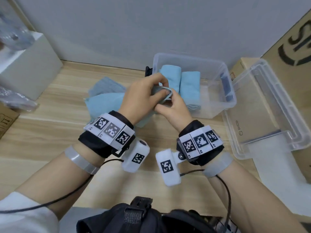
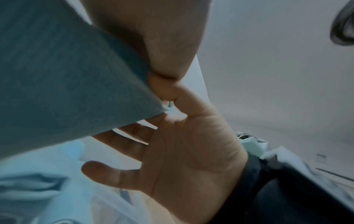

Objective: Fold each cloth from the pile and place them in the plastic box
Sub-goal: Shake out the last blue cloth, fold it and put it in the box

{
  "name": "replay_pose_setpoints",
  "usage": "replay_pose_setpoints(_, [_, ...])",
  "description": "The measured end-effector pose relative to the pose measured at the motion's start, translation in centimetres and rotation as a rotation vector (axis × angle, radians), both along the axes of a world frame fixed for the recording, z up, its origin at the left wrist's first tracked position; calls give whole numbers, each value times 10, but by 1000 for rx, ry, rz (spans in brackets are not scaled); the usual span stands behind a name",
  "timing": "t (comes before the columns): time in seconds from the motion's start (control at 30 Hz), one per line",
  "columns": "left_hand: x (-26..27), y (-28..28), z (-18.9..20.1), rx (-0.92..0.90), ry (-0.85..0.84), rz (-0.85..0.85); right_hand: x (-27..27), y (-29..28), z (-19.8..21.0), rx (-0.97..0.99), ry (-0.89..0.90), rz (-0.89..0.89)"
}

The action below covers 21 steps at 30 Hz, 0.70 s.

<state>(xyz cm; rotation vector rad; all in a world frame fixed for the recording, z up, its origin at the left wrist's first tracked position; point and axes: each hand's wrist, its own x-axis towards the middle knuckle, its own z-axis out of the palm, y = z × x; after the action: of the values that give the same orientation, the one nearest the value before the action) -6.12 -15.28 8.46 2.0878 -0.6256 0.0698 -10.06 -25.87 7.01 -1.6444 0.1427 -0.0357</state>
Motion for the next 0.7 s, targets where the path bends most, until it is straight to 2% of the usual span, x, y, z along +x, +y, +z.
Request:
replay_pose_setpoints(0.1, [-9,-18,10,-44,2,-41,-11,-14,7,-80,-3,-90])
replay_pose_setpoints(0.23, [-21,-38,25,-43,-87,-72,-23,-41,19,-272,-78,-222])
replay_pose_setpoints(0.33, [-23,-38,38,-50,-137,-82,-29,-74,20,-355,-109,-344])
replay_pose_setpoints(0.4, [-19,-31,43,11,-185,-84,-34,-95,20,-417,-111,-404])
replay_pose_setpoints(0.53, [-9,-11,38,241,-260,36,-47,-121,28,-437,-179,-493])
replay_pose_setpoints(0.7, [-12,19,31,221,-184,247,-61,-135,34,-311,-217,-525])
